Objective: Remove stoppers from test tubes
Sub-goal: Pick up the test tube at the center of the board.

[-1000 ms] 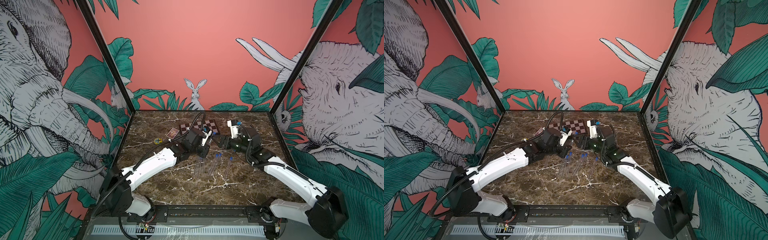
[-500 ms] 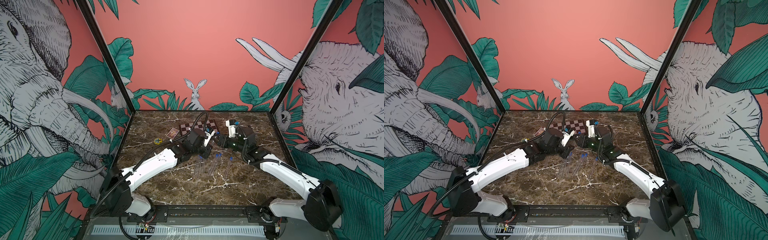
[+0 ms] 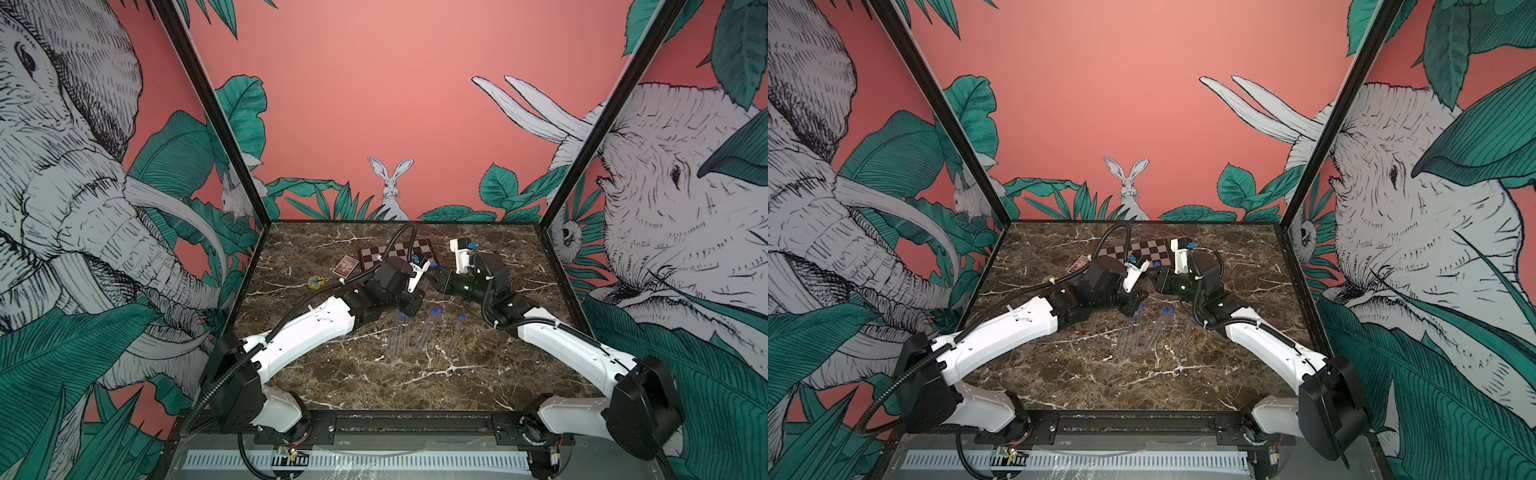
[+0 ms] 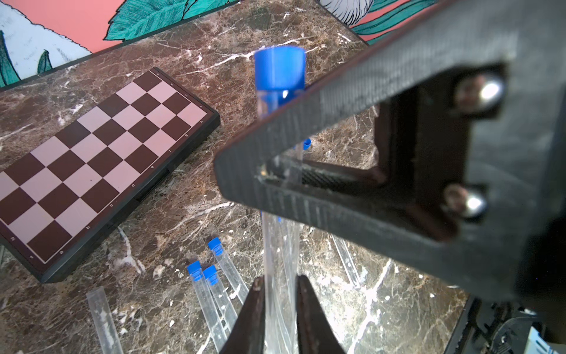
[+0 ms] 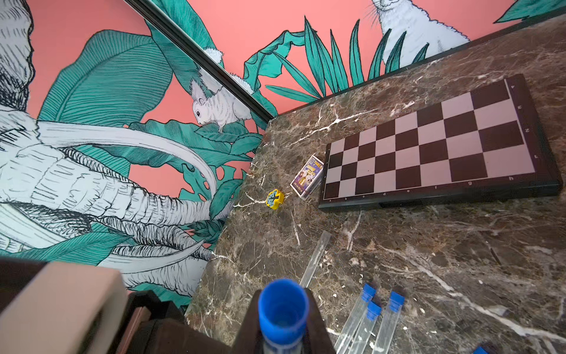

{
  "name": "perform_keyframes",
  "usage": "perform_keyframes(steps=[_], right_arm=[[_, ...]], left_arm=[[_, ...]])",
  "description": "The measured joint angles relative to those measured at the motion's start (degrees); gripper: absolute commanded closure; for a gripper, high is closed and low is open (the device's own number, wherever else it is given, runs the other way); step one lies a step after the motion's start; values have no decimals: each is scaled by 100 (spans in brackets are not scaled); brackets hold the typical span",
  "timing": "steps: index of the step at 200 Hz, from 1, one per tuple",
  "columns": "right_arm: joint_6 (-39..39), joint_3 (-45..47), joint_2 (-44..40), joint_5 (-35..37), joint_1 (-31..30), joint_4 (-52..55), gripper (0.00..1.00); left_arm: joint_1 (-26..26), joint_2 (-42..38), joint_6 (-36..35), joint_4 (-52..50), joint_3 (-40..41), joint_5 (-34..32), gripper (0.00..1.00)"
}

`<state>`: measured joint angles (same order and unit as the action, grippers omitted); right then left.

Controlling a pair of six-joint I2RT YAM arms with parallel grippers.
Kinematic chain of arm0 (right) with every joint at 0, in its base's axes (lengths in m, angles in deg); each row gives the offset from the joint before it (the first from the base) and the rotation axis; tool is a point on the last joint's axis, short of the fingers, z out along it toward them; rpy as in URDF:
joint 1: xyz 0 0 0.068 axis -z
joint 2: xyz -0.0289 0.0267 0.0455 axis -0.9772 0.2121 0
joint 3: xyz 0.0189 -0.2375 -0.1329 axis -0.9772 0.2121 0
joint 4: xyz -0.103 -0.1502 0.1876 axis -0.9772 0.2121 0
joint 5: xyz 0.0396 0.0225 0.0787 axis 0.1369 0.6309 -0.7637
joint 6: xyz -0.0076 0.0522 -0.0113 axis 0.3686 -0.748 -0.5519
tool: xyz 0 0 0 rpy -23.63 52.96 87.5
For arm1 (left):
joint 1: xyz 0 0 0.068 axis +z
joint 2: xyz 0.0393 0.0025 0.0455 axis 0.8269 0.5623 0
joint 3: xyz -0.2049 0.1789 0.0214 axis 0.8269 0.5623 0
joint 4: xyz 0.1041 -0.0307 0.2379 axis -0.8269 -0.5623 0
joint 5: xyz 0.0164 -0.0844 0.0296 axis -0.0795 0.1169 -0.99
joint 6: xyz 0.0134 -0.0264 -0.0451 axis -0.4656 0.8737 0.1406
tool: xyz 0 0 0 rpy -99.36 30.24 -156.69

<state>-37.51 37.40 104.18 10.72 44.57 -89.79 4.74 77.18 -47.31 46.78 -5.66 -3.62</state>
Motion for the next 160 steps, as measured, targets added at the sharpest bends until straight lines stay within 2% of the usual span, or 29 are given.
perform_keyframes(steps=[31, 70, 103, 160], right_arm=[[-35, 0, -24, 15, -2, 7, 96], [-153, 17, -304, 72, -4, 4, 96], [-236, 50, -645, 168, -4, 9, 96], [-313, 55, -772, 168, -4, 52, 96]], left_arm=[[-4, -90, -59, 90, 0, 0, 50], [-9, -323, -166, 461, 214, -37, 45], [-9, -273, -221, 675, 254, 13, 48], [-22, 96, -271, 881, 177, 297, 64]])
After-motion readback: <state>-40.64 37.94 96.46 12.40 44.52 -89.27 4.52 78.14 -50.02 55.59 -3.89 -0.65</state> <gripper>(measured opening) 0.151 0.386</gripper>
